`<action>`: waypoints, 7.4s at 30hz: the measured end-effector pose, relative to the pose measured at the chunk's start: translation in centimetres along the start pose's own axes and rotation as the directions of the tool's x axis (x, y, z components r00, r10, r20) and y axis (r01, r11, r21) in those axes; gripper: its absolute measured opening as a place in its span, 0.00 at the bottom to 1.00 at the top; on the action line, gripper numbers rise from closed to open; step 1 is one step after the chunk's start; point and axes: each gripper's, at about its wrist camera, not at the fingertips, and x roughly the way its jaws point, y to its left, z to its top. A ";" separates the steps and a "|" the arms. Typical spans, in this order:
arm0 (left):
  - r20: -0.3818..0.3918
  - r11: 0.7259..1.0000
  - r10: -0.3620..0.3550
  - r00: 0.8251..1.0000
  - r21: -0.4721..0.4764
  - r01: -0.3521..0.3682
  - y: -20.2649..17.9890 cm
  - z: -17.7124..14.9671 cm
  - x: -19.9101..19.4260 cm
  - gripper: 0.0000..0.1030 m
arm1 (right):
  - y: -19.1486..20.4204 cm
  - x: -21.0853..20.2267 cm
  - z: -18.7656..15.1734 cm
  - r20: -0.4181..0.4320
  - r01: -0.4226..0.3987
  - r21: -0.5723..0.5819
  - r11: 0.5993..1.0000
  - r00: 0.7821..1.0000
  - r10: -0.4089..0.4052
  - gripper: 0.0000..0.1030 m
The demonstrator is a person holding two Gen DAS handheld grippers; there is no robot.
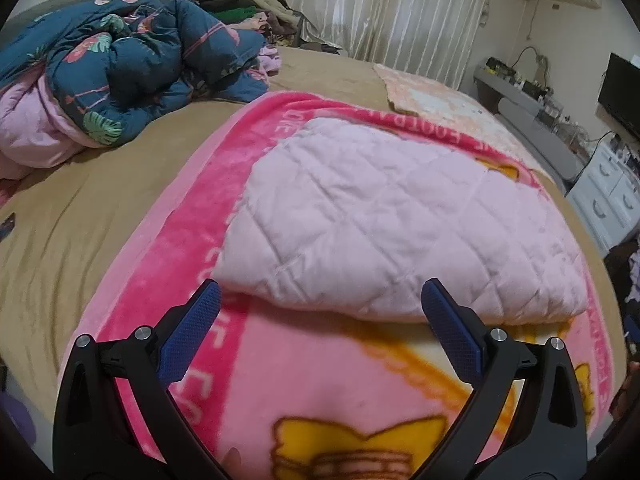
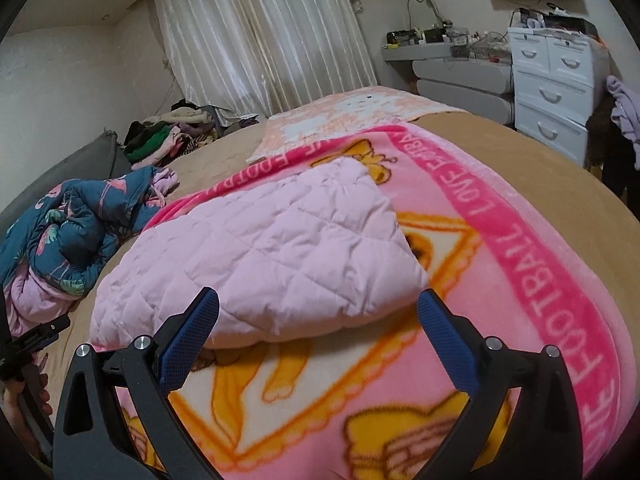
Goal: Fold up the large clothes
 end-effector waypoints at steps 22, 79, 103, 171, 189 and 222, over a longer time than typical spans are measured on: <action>-0.164 0.976 -0.096 0.982 -0.211 0.060 1.9 -2.8 7.0 0.91 | -3.5 6.9 -3.6 -0.177 0.078 0.217 0.973 0.983 -0.040 0.96; 0.089 1.000 0.012 0.996 -0.004 -0.012 -4.3 4.6 9.2 0.32 | 3.0 15.8 2.5 -0.046 0.003 -0.194 0.981 0.999 -0.013 0.31; 0.190 0.986 -0.066 0.980 0.163 0.035 -5.3 1.9 -2.1 0.27 | 7.9 2.3 1.2 0.146 -0.018 -0.556 0.831 0.982 0.119 0.27; 0.029 0.999 -0.037 0.999 -0.018 0.037 3.3 -10.3 -5.1 0.88 | 0.5 -4.8 -8.1 -0.103 0.142 -0.152 0.978 0.982 -0.158 0.96; 0.257 0.999 -0.054 0.965 0.021 0.051 2.5 -13.5 -19.9 0.91 | 6.7 -19.4 -11.0 0.200 0.063 -0.299 0.952 0.980 -0.002 0.96; 0.129 0.976 -0.150 0.980 0.178 0.126 -6.2 -20.1 -16.2 0.91 | 10.3 -15.6 -18.6 0.001 -0.037 -0.334 0.942 0.999 0.039 0.96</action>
